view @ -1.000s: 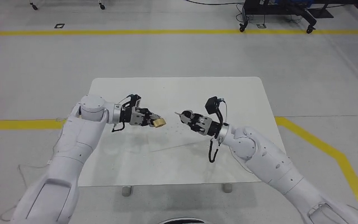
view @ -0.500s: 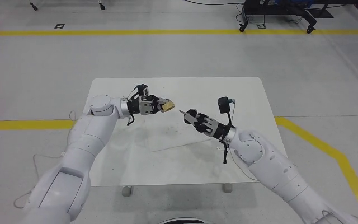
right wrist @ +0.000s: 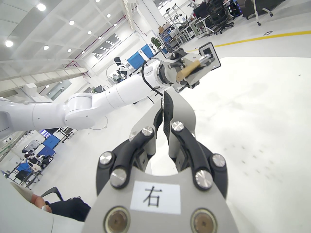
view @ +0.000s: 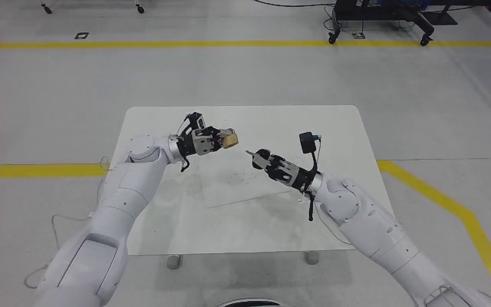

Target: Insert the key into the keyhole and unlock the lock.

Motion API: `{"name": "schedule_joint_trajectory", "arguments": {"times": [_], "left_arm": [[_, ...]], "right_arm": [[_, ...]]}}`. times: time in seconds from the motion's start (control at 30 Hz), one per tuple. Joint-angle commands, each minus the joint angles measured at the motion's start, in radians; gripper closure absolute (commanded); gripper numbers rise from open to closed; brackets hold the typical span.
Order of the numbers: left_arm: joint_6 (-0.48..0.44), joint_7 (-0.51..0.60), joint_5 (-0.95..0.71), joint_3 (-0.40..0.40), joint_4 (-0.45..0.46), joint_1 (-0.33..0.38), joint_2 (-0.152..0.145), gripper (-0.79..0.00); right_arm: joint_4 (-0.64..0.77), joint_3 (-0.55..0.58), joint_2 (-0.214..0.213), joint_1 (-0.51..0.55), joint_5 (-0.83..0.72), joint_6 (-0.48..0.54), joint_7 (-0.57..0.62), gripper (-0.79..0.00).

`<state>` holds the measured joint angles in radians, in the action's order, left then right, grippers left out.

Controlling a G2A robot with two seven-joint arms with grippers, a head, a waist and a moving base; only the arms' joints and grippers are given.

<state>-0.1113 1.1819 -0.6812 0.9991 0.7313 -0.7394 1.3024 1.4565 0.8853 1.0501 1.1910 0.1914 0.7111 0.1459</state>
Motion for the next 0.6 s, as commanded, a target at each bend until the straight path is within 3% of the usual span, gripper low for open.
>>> {"name": "schedule_joint_trajectory", "arguments": {"times": [0.0, 0.2, 0.57], "left_arm": [[-0.027, -0.075, -0.006, 0.008, 0.042, -0.017, 0.002, 0.000], [-0.067, -0.271, 0.037, 0.013, 0.174, -0.066, 0.006, 0.000], [-0.071, -0.278, 0.040, 0.014, 0.179, -0.068, 0.006, 0.000]], "right_arm": [[0.009, 0.004, 0.004, 0.014, -0.031, -0.002, -0.040, 0.000], [-0.026, 0.013, 0.023, 0.043, -0.117, -0.036, -0.140, 0.000], [-0.018, 0.020, 0.025, 0.064, -0.163, -0.037, -0.128, 0.000]]}}
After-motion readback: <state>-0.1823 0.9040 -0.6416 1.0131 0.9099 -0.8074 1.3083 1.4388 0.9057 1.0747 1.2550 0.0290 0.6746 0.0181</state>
